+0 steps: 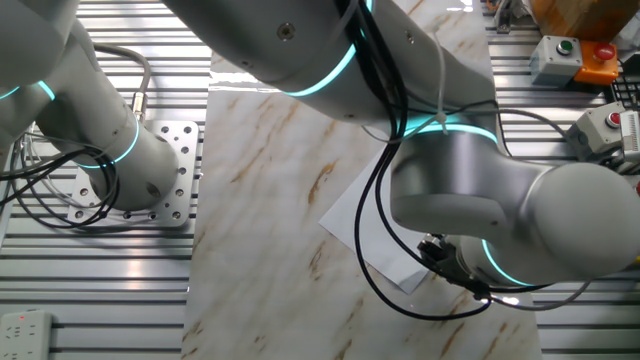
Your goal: Flip over and spread out the paper that is laid flat on the table
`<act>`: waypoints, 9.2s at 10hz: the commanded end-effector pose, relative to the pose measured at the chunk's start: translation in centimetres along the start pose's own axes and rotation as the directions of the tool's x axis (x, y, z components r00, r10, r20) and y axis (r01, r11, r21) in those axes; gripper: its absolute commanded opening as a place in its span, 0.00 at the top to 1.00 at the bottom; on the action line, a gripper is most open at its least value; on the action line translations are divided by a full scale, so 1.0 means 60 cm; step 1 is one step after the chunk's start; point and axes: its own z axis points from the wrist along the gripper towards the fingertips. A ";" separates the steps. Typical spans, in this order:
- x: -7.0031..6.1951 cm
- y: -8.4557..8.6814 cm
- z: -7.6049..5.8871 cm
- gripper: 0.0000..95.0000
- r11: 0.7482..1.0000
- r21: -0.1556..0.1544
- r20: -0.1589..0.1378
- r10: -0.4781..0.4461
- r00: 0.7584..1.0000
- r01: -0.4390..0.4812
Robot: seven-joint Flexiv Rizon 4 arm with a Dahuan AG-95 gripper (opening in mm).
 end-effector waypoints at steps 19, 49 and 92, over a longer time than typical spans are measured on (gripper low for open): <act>0.004 0.003 0.009 0.80 0.999 -0.047 0.026 -0.020 0.999 0.022; 0.020 0.020 0.027 0.60 0.999 -0.046 0.045 0.022 0.999 -0.020; 0.014 0.065 -0.156 1.00 0.990 0.054 -0.095 0.135 0.986 -0.130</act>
